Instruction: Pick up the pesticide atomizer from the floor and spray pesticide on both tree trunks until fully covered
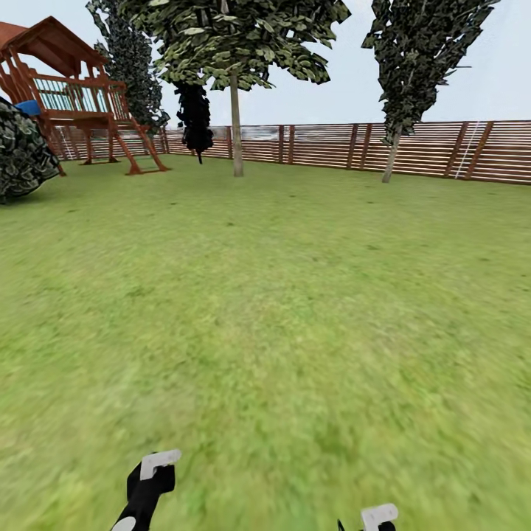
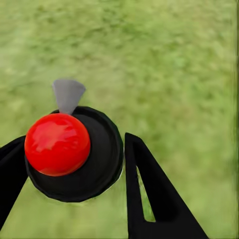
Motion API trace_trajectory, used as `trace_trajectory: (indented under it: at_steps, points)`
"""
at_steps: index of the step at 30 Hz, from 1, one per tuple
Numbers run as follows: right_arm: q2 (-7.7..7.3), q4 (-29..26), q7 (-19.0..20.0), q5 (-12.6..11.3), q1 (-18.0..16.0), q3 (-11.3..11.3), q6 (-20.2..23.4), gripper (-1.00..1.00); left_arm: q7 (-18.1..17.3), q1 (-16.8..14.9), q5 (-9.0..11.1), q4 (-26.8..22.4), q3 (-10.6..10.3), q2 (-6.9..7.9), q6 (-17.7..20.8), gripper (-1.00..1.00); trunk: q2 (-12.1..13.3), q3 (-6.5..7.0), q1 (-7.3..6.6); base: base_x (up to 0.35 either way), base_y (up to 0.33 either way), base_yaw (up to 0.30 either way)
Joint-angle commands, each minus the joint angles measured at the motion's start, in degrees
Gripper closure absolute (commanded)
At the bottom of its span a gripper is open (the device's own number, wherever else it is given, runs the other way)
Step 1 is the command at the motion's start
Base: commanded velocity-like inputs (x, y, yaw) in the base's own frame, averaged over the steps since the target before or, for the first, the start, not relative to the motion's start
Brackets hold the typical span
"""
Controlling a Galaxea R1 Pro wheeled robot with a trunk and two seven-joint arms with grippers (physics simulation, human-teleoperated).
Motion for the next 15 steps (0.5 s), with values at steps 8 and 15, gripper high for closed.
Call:
trace_trajectory:
  at_steps: [8,15]
  points:
    - [-0.02,0.0,0.0,0.0,0.0,0.0,0.0,-1.00,0.6,0.2,0.0,-0.4,0.0,-0.24,0.0,1.00,0.0,0.00,0.00,0.338,0.000,0.000]
    - [0.00,0.0,0.0,0.0,0.0,0.0,0.0,-1.00,0.3,0.2,0.0,-1.2,-0.2,-0.51,-0.1,1.00,0.0,0.00,0.00,0.338,0.000,0.000]
